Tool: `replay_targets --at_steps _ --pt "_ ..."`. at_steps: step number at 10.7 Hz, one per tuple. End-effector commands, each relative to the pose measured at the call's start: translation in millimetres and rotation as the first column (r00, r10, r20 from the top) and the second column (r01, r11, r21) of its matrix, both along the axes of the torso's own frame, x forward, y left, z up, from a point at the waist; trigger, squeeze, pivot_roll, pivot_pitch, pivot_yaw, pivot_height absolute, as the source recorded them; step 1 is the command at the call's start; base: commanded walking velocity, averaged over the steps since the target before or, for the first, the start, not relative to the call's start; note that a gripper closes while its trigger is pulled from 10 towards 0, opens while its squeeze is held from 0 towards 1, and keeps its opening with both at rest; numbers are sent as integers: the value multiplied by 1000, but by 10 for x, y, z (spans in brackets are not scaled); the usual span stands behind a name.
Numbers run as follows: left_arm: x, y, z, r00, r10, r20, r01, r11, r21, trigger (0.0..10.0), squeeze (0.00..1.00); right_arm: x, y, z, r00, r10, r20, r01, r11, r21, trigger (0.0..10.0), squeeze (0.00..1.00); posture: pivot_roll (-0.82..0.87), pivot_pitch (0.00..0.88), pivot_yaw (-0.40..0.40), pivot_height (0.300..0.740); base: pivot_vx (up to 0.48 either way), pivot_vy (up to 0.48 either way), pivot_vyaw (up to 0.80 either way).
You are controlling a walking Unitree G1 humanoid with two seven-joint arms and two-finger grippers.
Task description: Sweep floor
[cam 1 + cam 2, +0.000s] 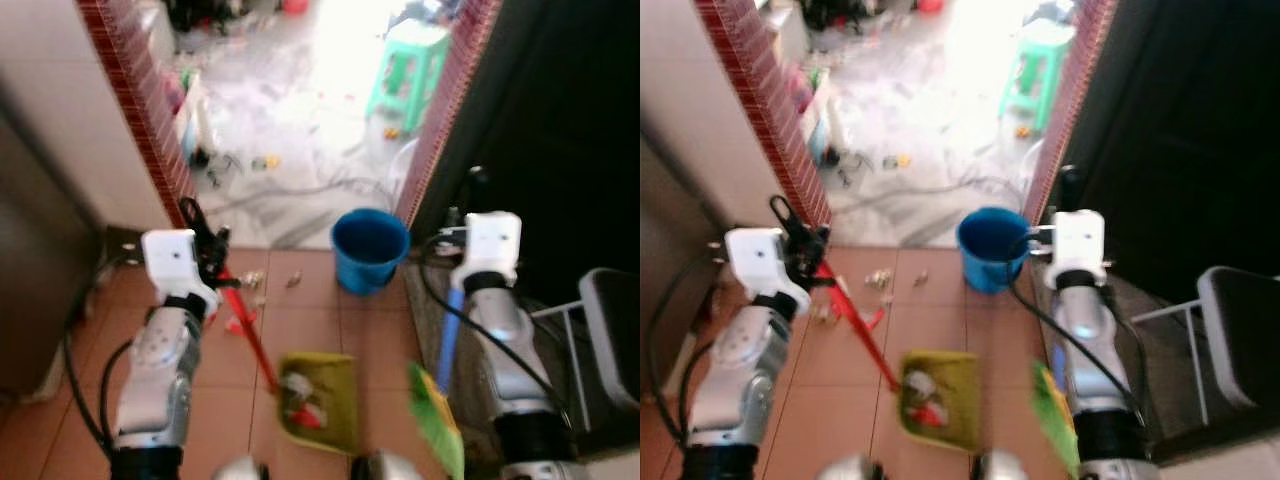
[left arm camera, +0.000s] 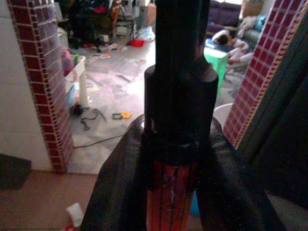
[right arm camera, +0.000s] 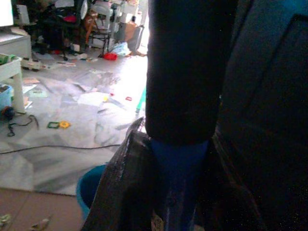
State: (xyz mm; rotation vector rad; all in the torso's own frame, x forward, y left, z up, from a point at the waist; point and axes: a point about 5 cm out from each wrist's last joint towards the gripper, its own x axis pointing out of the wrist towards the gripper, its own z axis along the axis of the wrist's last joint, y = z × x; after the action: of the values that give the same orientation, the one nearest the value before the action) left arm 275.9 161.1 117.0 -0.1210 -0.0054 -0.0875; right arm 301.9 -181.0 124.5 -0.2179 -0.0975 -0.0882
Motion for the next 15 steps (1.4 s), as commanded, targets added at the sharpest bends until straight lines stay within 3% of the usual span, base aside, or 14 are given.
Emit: replay_targets --at_steps 1,10,15 --pt "41 25 117 999 8 46 -8 1000 -5 10000 0 46 43 83 999 16 30 -15 1000 -13 10000 0 -18 17 -30 740 0 480 0" --pt "43 19 101 1000 1 32 -1 1000 2 10000 0 22 53 30 1000 21 4 -21 1000 -5 10000 0 -24 24 -37 740 0 480 0" --pt "37 21 139 997 -1 71 2 1000 -12 10000 0 37 78 27 1000 28 4 -28 1000 6 10000 0 -28 22 -36 740 0 0 -296"
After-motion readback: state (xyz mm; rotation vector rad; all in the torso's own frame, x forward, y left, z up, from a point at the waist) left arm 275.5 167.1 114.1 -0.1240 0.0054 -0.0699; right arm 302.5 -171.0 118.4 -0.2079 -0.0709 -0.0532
